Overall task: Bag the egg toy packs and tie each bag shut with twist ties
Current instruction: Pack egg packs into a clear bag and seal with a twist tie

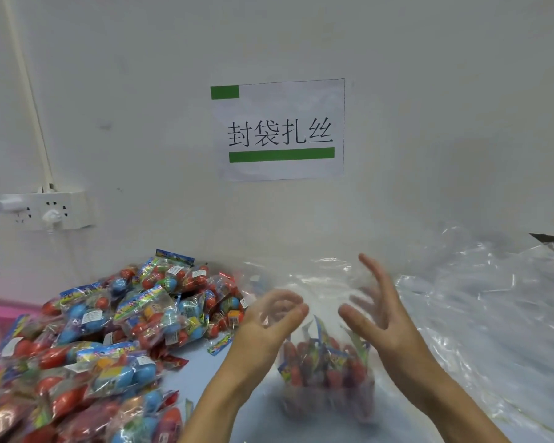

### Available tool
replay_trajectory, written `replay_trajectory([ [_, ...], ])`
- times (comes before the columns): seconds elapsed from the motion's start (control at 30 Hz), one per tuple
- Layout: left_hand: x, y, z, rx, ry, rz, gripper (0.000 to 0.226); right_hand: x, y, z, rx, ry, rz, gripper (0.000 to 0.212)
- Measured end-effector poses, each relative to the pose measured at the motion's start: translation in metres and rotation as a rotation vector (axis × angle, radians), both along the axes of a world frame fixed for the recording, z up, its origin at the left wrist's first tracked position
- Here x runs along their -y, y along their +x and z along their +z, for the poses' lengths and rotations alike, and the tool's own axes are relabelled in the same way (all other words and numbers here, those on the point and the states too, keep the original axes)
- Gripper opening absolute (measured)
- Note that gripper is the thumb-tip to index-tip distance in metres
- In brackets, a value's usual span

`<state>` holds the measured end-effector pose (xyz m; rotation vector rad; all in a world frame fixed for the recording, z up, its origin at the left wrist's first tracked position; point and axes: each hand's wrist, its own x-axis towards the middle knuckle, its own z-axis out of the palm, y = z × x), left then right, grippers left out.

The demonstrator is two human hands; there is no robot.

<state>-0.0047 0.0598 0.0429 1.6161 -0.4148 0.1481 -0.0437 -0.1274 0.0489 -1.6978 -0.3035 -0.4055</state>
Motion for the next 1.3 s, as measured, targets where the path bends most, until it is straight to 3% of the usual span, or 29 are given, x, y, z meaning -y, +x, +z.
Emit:
replay_trajectory([
  [0.1, 0.001, -0.003, -0.001, 0.072, 0.143, -0.026, 0.010, -0.007, -0.006, 0.010, 0.231, -0.125, -0.194, 0.059],
  [0.17, 0.001, -0.003, -0.002, 0.090, 0.171, -0.015, 0.013, -0.004, -0.006, 0.012, 0.269, -0.294, -0.312, 0.031],
  [0.23, 0.001, -0.002, -0.001, 0.084, 0.160, -0.007, 0.013, -0.001, -0.004, 0.011, 0.241, -0.467, -0.377, 0.021],
  [0.33, 0.000, 0.000, -0.002, 0.089, 0.155, 0.014, 0.010, 0.002, -0.005, 0.008, 0.225, -0.586, -0.375, 0.025],
  [0.6, 0.002, -0.003, 0.000, 0.056, -0.016, -0.029, 0.023, -0.011, -0.015, 0.014, 0.464, -0.564, -0.195, 0.018],
  [0.8, 0.001, 0.007, -0.002, 0.086, -0.050, 0.088, 0.006, -0.010, -0.012, 0.006, 0.305, -0.637, -0.260, 0.013],
  [0.93, -0.002, 0.013, -0.003, -0.002, -0.168, 0.207, 0.010, -0.021, -0.016, 0.013, 0.531, -0.545, -0.412, 0.039],
  [1.03, -0.004, 0.015, -0.003, -0.055, -0.232, 0.227, 0.009, -0.035, -0.023, 0.018, 0.680, -0.564, -0.326, 0.027],
  [1.07, -0.004, 0.016, -0.003, -0.073, -0.256, 0.225, 0.009, -0.041, -0.026, 0.018, 0.629, -0.592, -0.221, 0.022],
  [1.17, -0.006, 0.017, -0.004, -0.114, -0.301, 0.226, 0.008, -0.059, -0.025, 0.003, 0.221, -0.849, 0.096, 0.014],
  [1.23, -0.005, 0.017, -0.004, -0.125, -0.298, 0.235, 0.008, -0.065, -0.017, -0.020, 0.124, -1.046, 0.169, 0.017],
  [1.3, -0.005, 0.017, -0.004, -0.121, -0.286, 0.234, 0.008, -0.069, -0.007, -0.040, 0.023, -1.051, 0.378, 0.020],
])
